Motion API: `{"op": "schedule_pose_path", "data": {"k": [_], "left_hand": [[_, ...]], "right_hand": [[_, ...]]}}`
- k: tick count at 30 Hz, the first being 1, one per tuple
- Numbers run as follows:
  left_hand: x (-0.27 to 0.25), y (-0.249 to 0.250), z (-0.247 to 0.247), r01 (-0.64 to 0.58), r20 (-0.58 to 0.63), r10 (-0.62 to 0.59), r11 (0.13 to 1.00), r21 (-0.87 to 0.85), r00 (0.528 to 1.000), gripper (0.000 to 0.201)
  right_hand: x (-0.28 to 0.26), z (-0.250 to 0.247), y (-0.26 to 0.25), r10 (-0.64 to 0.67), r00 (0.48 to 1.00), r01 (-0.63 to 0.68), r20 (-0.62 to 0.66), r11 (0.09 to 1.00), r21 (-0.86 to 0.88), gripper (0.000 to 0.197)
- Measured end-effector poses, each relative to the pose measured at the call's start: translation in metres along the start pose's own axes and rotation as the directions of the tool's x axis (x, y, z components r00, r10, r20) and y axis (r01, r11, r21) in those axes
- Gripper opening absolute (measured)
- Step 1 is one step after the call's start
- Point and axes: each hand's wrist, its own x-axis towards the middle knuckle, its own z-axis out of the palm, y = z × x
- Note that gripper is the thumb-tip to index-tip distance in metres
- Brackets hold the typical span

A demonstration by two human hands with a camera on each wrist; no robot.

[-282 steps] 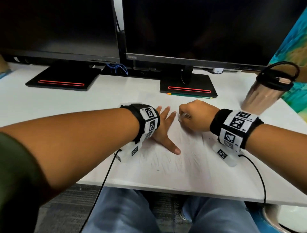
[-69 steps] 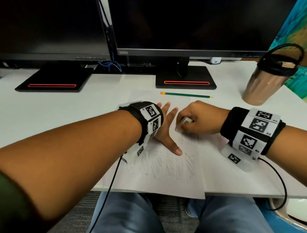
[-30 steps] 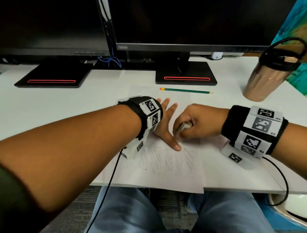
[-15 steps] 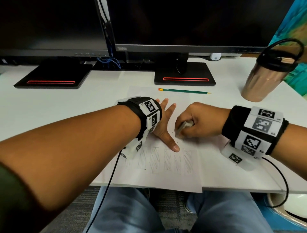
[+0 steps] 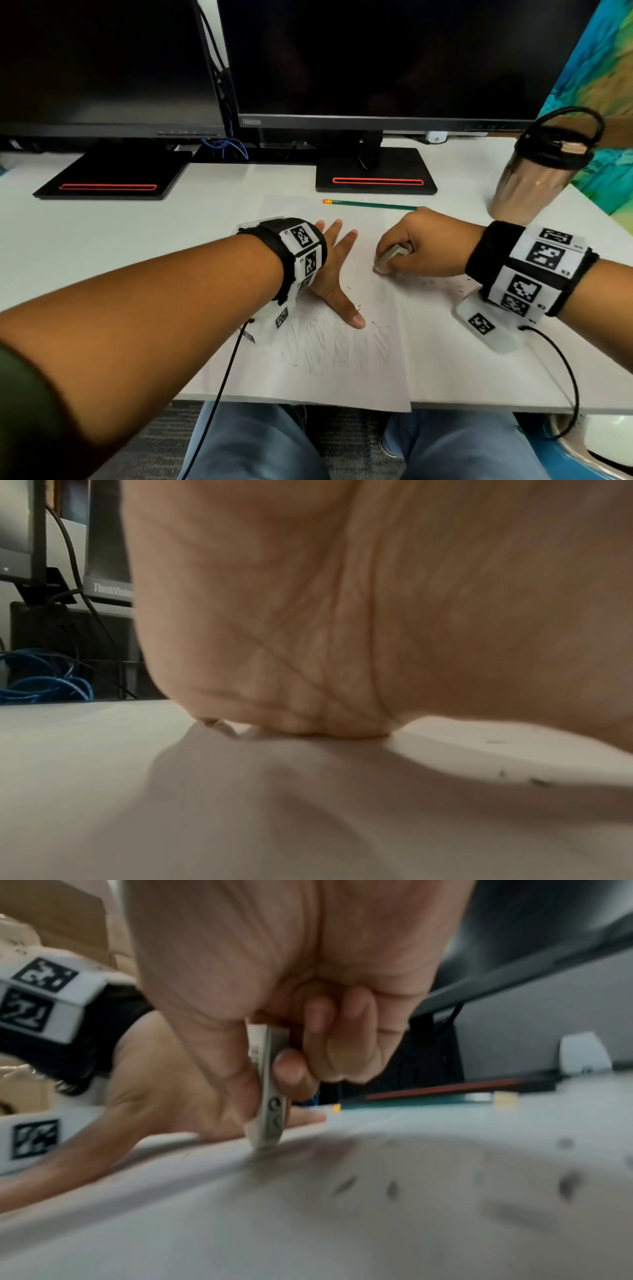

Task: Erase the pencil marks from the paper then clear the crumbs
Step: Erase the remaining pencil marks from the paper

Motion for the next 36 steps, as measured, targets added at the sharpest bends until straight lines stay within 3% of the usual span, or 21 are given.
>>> {"op": "schedule_pose_path", "data": {"k": [6, 10, 14, 18, 22, 26, 29, 33, 36], "left_hand": [[-0.010, 0.010, -0.012, -0.072, -0.009, 0.071, 0.994, -0.083, 0.997, 0.141], [-0.003, 0.019, -0.002, -0.076, 0.004, 0.077, 0.997, -0.034, 0.997, 0.140], [0.000, 0.020, 0.002, -0.060, 0.000, 0.060, 0.998, -0.026, 0.998, 0.138], [0.000, 0.021, -0.003, -0.036, 0.010, 0.036, 0.999, 0.024, 0.999, 0.138], [-0.001, 0.022, -0.005, -0.026, 0.014, 0.026, 0.999, 0.029, 1.000, 0.137], [0.001, 0.022, -0.003, -0.024, 0.017, 0.023, 0.999, 0.033, 1.000, 0.136], [-0.002, 0.022, -0.003, -0.030, 0.000, 0.030, 0.999, 0.016, 1.000, 0.137], [-0.001, 0.021, -0.004, -0.015, 0.025, 0.014, 0.999, 0.045, 1.000, 0.137], [-0.001, 0.020, -0.003, -0.017, 0.013, 0.017, 0.999, 0.027, 1.000, 0.139]], "right_hand": [[0.000, -0.018, 0.008, -0.019, 1.000, 0.017, -0.015, 0.996, -0.092, 0.017], [0.009, -0.005, 0.001, -0.023, 1.000, 0.024, 0.015, 0.996, -0.091, 0.013], [0.014, 0.012, -0.004, 0.025, 1.000, -0.024, 0.001, 0.988, -0.155, 0.021], [0.014, 0.012, -0.005, 0.004, 0.997, -0.003, 0.073, 1.000, -0.014, 0.016], [0.017, 0.011, 0.003, 0.028, 0.999, -0.029, -0.018, 0.997, -0.073, 0.017], [0.013, 0.016, -0.007, -0.043, 0.995, 0.038, 0.093, 0.997, 0.060, 0.016], [0.018, 0.008, 0.004, 0.019, 1.000, -0.019, -0.024, 1.000, 0.000, 0.012], [0.018, 0.018, -0.003, -0.051, 0.998, 0.049, 0.049, 0.998, 0.035, 0.017], [0.018, 0.009, 0.001, 0.022, 1.000, -0.022, -0.011, 0.999, 0.031, 0.018]]}}
